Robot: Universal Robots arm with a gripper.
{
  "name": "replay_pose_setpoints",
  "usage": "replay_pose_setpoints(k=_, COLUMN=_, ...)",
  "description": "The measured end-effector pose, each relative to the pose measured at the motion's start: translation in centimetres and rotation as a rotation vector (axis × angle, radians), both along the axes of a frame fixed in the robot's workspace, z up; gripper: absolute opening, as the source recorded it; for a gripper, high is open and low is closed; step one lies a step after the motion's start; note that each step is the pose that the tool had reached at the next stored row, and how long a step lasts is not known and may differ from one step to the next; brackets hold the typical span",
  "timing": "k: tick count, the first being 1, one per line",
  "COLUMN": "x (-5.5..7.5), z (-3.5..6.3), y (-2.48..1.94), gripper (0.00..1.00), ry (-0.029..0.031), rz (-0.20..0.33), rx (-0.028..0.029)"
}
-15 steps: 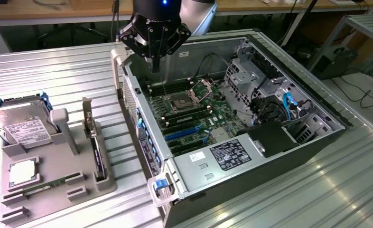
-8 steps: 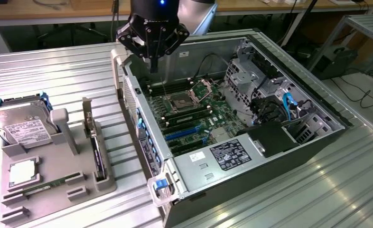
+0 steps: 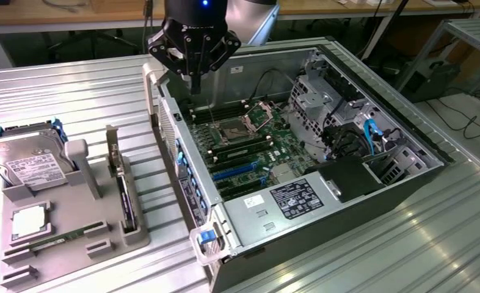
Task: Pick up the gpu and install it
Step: 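Reach for the gpu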
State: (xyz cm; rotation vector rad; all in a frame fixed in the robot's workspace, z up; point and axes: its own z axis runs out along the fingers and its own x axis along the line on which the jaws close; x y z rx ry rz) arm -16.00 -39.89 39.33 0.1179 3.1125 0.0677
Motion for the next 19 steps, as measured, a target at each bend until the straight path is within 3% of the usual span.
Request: replay_pose_setpoints(k=19, x=-1.1, z=0.0, y=0.0, gripper=0.11, ry=0.0, rz=0.0, rx=0.0)
